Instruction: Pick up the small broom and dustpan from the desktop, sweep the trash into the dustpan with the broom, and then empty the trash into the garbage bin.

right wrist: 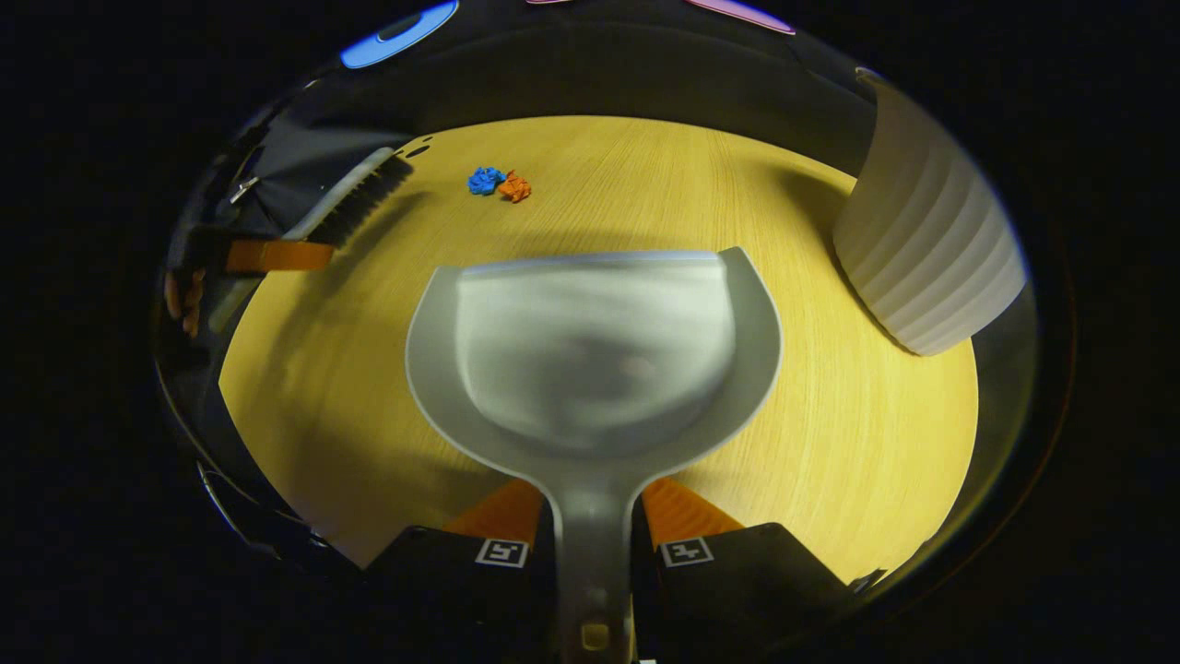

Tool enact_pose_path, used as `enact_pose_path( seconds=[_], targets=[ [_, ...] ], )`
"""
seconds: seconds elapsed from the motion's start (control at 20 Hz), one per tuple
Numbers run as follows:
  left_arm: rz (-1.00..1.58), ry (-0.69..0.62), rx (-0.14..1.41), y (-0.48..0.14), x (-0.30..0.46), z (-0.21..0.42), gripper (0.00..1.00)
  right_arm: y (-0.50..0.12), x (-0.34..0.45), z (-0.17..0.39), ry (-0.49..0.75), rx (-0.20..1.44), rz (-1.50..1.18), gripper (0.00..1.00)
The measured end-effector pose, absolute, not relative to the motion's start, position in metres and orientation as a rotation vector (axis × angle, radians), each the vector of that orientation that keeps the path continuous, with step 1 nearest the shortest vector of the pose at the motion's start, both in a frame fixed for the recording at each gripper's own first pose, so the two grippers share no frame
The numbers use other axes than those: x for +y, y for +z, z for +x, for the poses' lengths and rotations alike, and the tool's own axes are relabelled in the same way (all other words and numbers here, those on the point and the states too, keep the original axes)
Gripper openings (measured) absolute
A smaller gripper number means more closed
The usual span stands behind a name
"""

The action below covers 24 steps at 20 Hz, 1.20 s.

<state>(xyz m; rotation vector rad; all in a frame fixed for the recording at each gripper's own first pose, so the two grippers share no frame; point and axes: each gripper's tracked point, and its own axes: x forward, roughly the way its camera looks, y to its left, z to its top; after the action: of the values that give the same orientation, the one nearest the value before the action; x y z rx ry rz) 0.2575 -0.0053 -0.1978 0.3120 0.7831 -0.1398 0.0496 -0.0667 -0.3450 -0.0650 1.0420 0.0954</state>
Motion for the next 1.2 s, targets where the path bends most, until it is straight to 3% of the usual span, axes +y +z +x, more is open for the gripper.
enact_pose_path(
  seconds=[0.2, 0.35, 0.5, 0.55, 0.6, 0.95, 1.15, 1.2],
  targets=[
    [0.383, -0.191, 0.831, -0.198, -0.016, 0.307, 0.26, -0.341, -0.079, 0.045, 0.135, 1.054, -0.11, 0.34],
    [0.57, -0.238, 0.849, -0.199, -0.015, 0.343, 0.26, -0.34, -0.081, 0.044, 0.15, 1.069, -0.11, 0.37],
    [0.771, -0.321, 0.834, -0.196, -0.032, 0.367, 0.26, -0.341, -0.084, 0.042, 0.17, 1.073, -0.131, 0.34],
    [0.805, -0.355, 0.831, -0.195, -0.041, 0.369, 0.26, -0.341, -0.086, 0.042, 0.176, 1.075, -0.139, 0.4],
    [0.842, -0.392, 0.826, -0.197, -0.051, 0.371, 0.24, -0.341, -0.087, 0.041, 0.183, 1.078, -0.144, 0.39],
    [0.962, -0.693, 0.828, -0.219, -0.121, 0.334, 0.27, -0.343, -0.093, 0.036, 0.225, 1.095, -0.18, 0.37],
    [0.986, -0.856, 0.905, -0.238, -0.144, 0.277, 0.27, -0.342, -0.093, 0.035, 0.243, 1.097, -0.193, 0.34],
    [0.973, -0.906, 0.928, -0.242, -0.154, 0.255, 0.27, -0.343, -0.093, 0.035, 0.247, 1.096, -0.198, 0.37]
  ],
)
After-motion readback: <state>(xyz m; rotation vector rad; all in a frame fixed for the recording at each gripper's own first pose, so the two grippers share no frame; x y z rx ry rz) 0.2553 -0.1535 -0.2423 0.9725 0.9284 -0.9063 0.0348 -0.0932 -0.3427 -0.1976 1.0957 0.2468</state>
